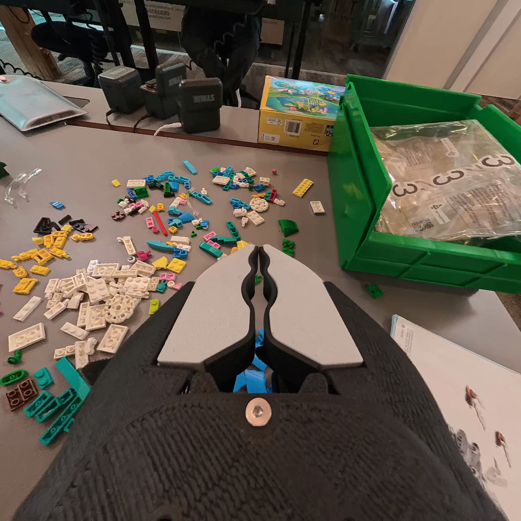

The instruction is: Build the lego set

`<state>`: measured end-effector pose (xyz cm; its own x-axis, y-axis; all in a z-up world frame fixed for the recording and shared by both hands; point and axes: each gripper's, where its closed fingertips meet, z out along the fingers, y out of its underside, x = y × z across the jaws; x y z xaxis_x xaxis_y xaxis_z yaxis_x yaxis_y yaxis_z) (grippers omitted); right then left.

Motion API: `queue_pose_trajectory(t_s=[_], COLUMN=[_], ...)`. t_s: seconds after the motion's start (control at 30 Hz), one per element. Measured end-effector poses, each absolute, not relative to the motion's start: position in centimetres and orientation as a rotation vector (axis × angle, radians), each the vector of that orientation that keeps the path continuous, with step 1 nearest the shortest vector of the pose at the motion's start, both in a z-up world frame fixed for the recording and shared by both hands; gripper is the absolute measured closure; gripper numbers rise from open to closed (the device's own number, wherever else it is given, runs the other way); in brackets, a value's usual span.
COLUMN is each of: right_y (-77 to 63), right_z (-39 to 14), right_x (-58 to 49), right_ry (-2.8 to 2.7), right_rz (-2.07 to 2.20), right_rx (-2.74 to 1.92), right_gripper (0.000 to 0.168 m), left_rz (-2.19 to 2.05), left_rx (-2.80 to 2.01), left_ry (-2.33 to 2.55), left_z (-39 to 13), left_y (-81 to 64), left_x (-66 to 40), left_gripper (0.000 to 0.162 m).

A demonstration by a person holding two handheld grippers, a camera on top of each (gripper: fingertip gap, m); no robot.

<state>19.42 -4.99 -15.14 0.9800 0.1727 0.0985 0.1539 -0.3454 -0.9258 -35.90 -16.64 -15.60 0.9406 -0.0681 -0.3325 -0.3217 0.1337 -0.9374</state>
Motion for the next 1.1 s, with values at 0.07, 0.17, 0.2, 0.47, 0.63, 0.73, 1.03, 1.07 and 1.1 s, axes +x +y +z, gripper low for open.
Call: queue_pose_trajectory(t_s=[0.07, 0.17, 0.2, 0.47, 0.63, 0.73, 1.03, 1.07, 1.1], right_y=[-4.9, -5.0, -5.0, -5.0, -4.9, -4.9, -5.7, -6.0, -6.5], right_z=[-15.1, -15.3, -15.3, -15.3, -15.4, -15.4, -14.9, -15.0, -15.2], right_x=[19.0, 18.7, 18.7, 18.7, 18.5, 18.4, 15.9, 15.0, 14.1], right_ry=[-0.25, -0.274, -0.277, -0.275, -0.282, -0.285, -0.461, -0.523, -0.59], right_rz=[0.025, 0.018, 0.019, 0.037, 0.038, 0.039, 0.128, 0.156, 0.184], right_rx=[-1.93, -1.934, -1.935, -1.931, -1.934, -1.933, -1.872, -1.87, -1.877], right_gripper=[0.168, 0.168, 0.168, 0.168, 0.168, 0.168, 0.168, 0.168, 0.167], left_rz=[0.253, 0.327, 0.322, 0.241, 0.241, 0.228, 0.167, 0.123, 0.08], left_rx=[-1.492, -1.574, -1.595, -1.735, -1.738, -1.751, -1.775, -1.768, -1.757], left_ry=[0.243, 0.127, 0.079, -0.103, -0.111, -0.101, 0.042, 0.104, 0.155], left_z=[-15.4, -15.1, -15.1, -17.3, -17.5, -17.9, -17.7, -17.4, -17.1], left_y=[-16.5, -16.8, -17.1, -18.0, -18.0, -17.8, -17.2, -17.1, -17.0], left_x=[-38.3, -42.3, -43.5, -48.3, -48.4, -48.0, -45.6, -44.5, -43.4], left_gripper=[0.162, 0.162, 0.162, 0.162, 0.162, 0.162, 0.162, 0.162, 0.162])
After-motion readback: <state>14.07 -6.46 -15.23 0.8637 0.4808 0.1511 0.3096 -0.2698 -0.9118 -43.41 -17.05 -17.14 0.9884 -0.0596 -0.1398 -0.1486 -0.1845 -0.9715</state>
